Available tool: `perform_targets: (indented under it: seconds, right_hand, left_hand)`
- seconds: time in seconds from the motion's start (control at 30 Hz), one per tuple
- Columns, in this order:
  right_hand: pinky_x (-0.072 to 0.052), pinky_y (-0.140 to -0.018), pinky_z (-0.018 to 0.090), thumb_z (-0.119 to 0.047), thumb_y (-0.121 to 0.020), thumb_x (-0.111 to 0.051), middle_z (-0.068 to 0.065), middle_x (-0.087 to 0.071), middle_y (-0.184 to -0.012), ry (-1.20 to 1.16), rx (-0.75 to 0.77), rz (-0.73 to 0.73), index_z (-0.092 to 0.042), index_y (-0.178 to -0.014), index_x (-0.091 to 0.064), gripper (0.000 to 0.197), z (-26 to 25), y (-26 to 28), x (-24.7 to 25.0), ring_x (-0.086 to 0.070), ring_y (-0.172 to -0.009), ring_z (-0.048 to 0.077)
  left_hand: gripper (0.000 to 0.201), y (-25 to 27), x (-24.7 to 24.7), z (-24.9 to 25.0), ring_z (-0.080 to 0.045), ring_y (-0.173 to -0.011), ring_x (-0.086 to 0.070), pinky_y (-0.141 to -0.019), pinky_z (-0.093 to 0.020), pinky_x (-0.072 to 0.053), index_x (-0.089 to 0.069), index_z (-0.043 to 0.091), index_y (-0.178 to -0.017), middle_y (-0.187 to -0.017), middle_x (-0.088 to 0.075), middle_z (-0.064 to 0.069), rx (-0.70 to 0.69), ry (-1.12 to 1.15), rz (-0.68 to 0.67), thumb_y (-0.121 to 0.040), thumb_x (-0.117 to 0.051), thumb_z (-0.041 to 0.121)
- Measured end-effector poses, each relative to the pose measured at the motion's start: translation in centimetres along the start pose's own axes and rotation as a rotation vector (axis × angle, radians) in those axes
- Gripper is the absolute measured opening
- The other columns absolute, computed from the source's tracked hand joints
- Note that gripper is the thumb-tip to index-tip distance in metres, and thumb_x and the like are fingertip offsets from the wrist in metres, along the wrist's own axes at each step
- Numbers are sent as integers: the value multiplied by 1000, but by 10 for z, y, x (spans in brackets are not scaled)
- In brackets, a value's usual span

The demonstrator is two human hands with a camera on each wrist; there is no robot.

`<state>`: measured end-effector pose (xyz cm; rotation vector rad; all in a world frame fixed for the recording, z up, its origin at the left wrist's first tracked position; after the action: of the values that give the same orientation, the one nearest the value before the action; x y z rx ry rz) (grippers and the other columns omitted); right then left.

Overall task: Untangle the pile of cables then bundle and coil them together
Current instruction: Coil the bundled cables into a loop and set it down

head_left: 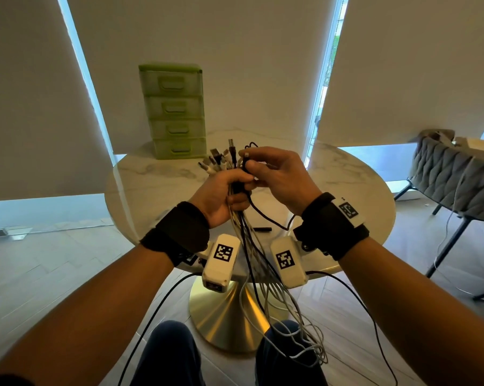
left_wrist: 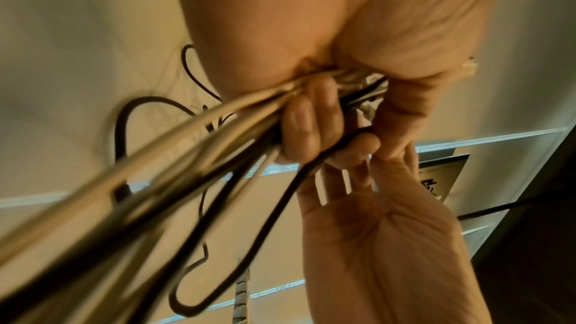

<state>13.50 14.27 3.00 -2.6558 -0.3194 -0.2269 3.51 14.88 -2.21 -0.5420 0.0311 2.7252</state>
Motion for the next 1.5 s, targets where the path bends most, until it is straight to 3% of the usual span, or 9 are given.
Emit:
perform_targets:
  seconds: [0.13, 0.27, 0.4, 0.63, 0.87, 0.97, 1.07, 1.27, 1.5]
  right_hand:
    - [-55, -87, 31, -1, -94, -55, 11, -69, -106, 42, 72, -14, -11, -113, -65, 24, -7, 1, -1, -67, -99, 20]
    - [-56, -67, 29, -1, -96, -51, 2, -68, -86, 86, 88, 4, -11, -101, -62, 16, -14, 2, 3, -67, -74, 11]
    - [-59, -65, 38, -7, -100, -45, 27, -63, -107, 65, 28, -58, -16, -116, -57, 22, -20, 1, 4, -64, -79, 40]
    - [-51, -81, 15, -26, -105, -33, -3, -60, -123, 237, 62, -153, -18, -127, -58, 34, -32, -6, -5, -58, -108, 8]
    - [-47, -70, 27, -42, -103, -30, 8, -60, -89, 317, -1, -126, -8, -116, -64, 50, -30, -5, -7, -56, -72, 10]
    - [-53, -90, 37, -45, -102, -28, 1, -58, -113, 129, -85, -190, -31, -147, -31, 47, -19, 0, -6, -60, -103, 19]
    - [-56, -85, 42, -42, -98, -43, 1, -61, -115, -38, -295, -369, -37, -151, -14, 60, 8, 13, -9, -65, -98, 24]
    - [-43, -74, 24, -36, -89, -65, -13, -62, -71, 719, -228, -425, -25, -115, -68, 28, 32, 8, 28, -56, -66, 3]
    - [-32, -59, 17, -36, -91, -62, -8, -52, -74, 962, -282, -93, -20, -83, -66, 18, 37, 8, 68, -47, -68, 5]
  left_hand:
    - [26, 1, -10, 2, -6, -36, -24, -38, -19, -21, -47, 16, -72, -53, -39, 3, 12, -70, -19, -92, -39, 3]
    - [24, 1, -13, 0, -9, -42, -34, -46, -24, -37, -56, 14, -77, -60, -48, 0, 62, -171, -34, -97, -44, 12]
    - [30, 5, -16, 1, -9, -57, -58, -63, -34, -43, -59, 16, -77, -61, -55, 2, 49, -208, -39, -101, -42, 22]
    - [40, 5, -23, -1, -21, -65, -58, -78, -36, -49, -45, 11, -63, -58, -57, -6, 60, -163, -138, -99, -39, 26]
    - [50, 3, -31, 0, -7, -39, -25, -49, -23, -44, -58, 17, -56, -42, -26, 7, 29, 61, -118, -100, -36, 23]
    - [45, 1, -30, 6, -6, -39, -27, -49, -24, -43, -56, 16, -61, -41, -29, 8, -9, 81, -85, -100, -38, 32]
    - [46, -3, -22, 21, -7, -39, -28, -54, -25, -40, -56, 18, -65, -43, -28, 7, -94, 162, -50, -98, -37, 45]
    - [42, -6, 2, 45, -4, -36, -23, -42, -16, -33, -48, 16, -80, -44, -25, 8, -185, 288, -7, -101, -28, 46]
    - [22, -8, 11, 40, -3, -33, -20, -32, -15, -24, -55, 15, -91, -43, -24, 9, -140, 138, 109, -102, -37, 21]
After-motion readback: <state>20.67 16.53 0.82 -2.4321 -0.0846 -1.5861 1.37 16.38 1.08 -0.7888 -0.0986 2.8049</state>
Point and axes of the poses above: each hand's wrist, its own y-axis away from the middle knuckle, its own x-axis out of the back of the hand, z = x × y, the point moved 7 cm from there along -y, towards the middle knuckle
